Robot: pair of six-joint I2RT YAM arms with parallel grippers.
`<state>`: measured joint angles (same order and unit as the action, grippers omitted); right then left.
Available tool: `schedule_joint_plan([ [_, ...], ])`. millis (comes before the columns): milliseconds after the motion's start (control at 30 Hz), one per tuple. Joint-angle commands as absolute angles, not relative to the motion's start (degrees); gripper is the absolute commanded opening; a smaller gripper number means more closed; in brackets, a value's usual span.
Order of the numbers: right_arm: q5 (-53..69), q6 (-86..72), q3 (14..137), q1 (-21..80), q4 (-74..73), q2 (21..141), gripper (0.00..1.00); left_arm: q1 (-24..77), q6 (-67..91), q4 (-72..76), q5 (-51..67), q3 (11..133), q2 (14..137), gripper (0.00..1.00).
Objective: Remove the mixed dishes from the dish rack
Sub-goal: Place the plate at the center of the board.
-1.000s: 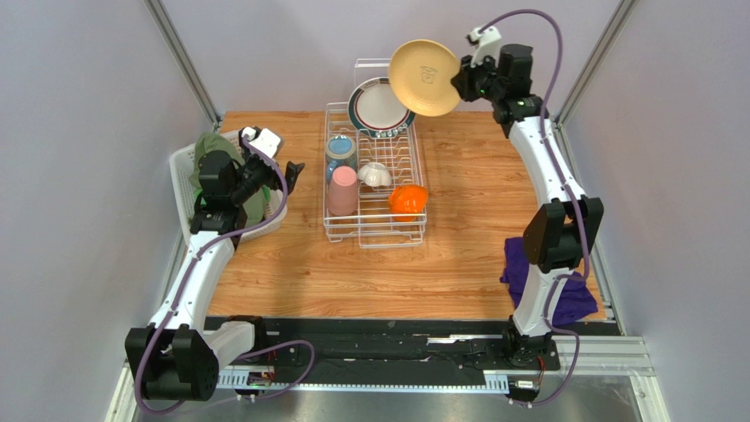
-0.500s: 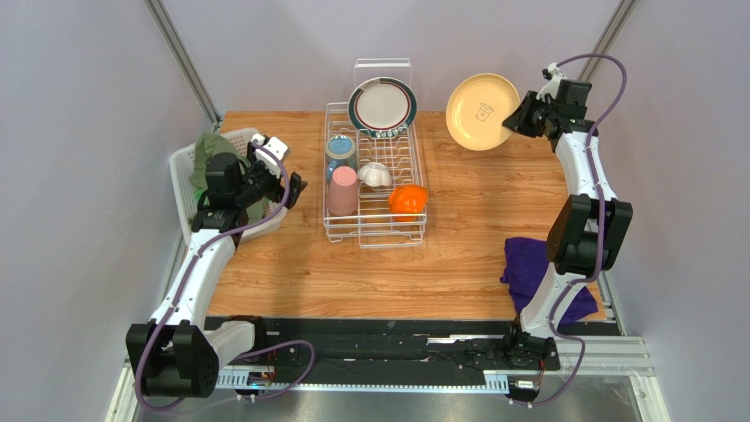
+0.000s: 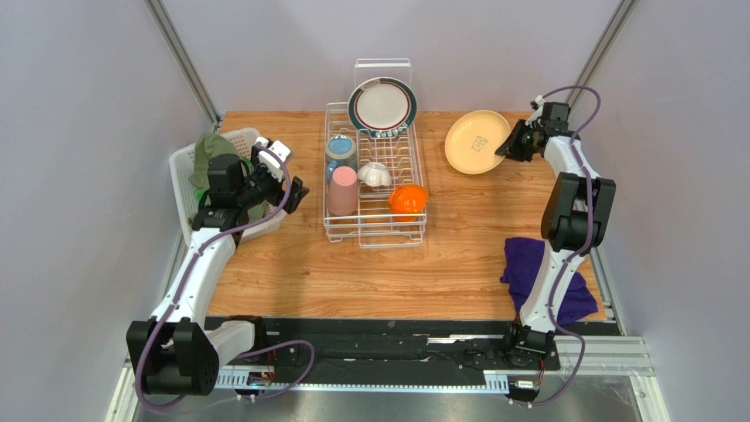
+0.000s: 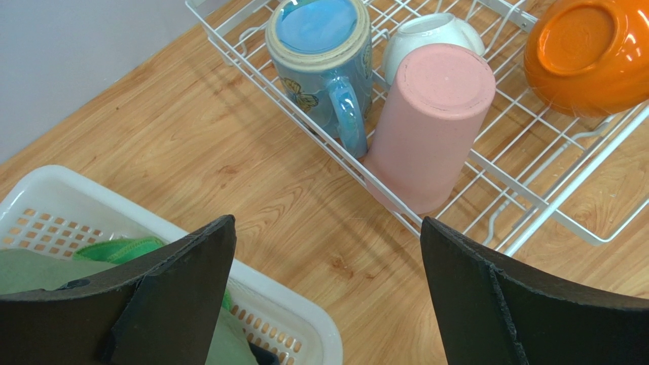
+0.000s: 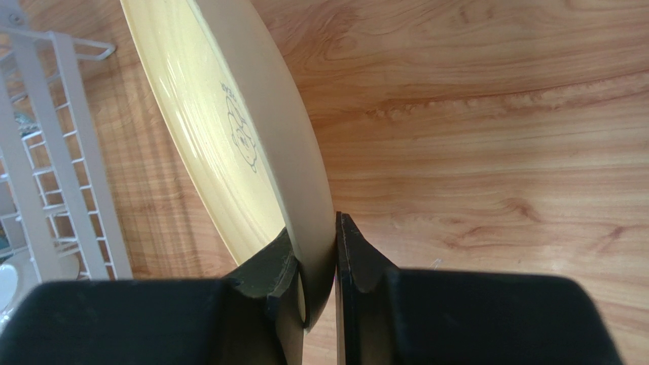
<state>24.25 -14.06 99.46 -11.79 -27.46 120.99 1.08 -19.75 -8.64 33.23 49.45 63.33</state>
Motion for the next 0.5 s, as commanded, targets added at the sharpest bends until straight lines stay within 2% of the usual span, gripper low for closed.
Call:
schedule_joint_plan([
  [0,24.08,-16.96,105.37,-13.09,-26.54,124.10,0.00,0.79,-21.27,-8.35,35.33,51.33,63.28,0.99],
  [267,24.43,-18.10,109.07,-14.41,-26.63,128.76,0.01,0.79,-21.62,-8.61,35.42,50.89,63.46,0.99],
  [467,24.52,-18.28,111.71,-15.12,-28.56,131.57,0.14,0.88,-22.15,-8.61,35.68,50.45,63.46,0.99],
])
